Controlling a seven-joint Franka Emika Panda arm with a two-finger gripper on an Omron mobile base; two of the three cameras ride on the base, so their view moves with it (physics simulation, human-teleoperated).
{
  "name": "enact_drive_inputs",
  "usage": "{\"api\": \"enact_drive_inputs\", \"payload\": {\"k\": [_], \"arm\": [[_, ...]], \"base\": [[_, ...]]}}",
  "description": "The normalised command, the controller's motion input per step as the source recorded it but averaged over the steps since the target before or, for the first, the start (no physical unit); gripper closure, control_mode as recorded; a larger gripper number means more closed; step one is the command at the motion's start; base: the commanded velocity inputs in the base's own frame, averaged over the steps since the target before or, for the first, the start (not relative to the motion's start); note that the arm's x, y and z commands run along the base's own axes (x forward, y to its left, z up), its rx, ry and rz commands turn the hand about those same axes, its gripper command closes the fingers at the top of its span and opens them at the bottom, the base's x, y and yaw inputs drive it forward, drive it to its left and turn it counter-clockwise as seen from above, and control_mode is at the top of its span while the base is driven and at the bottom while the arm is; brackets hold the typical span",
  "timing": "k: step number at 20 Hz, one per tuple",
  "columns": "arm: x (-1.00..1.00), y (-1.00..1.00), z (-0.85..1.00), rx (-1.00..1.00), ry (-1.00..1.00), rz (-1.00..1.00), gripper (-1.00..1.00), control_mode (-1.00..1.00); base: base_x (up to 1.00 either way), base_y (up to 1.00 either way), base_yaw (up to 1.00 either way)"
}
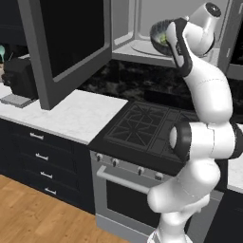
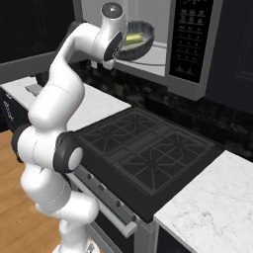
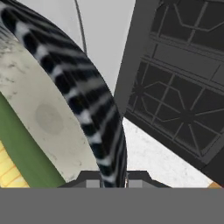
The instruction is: Pick the corn from the sink and place it in the bowl. Then pick the bowl and place it in the microwave. Then close the microwave door and press the start button.
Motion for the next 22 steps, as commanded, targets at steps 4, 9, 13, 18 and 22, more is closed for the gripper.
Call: {"api": "enact_drive_inputs", "payload": {"k": [4, 9, 13, 18, 22], "arm": [[0.73, -0.02, -0.28, 0.0, 0.01, 0.0, 1.0, -1.0], [0.72, -0.1, -0.04, 0.0, 0.0, 0.0, 1.0, -1.0], [0.79, -0.12, -0.05, 0.0, 0.0, 0.0, 1.0, -1.0], [0.56, -0.06, -0.16, 0.0, 0.0, 0.0, -1.0, -1.0], [0.17, 0.0, -0.01, 0.0, 0.0, 0.0, -1.0, -1.0]], "base": [[0.0, 0.0, 0.0], [0.0, 0.0, 0.0], [0.0, 0.0, 0.0], [0.0, 0.0, 0.0], [0.0, 0.0, 0.0]]}}
